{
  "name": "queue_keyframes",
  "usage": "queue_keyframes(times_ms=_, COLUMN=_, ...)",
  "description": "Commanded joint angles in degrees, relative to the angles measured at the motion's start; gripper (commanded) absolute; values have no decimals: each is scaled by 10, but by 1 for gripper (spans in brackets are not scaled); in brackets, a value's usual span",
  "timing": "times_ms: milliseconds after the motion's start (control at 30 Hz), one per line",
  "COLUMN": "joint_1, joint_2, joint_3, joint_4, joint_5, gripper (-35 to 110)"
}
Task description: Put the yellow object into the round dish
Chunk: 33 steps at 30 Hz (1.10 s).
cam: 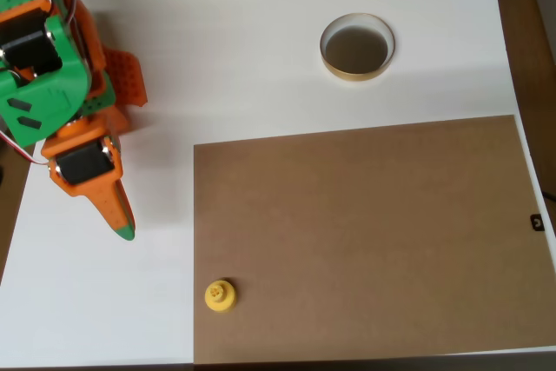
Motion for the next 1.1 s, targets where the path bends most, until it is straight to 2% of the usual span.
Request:
queue_keyframes(times_ms=0, joint_1=5, joint_2=11, joint_3=0, joint_4=-6, joint_5=-2, gripper=2)
queue_keyframes(times_ms=667, joint_1=8, joint_2=11, joint_3=0, joint_4=-9, joint_5=6, gripper=1)
queue_keyframes(times_ms=1067, joint_1=-7, joint_2=11, joint_3=-52, joint_4=30, joint_5=-46, gripper=0)
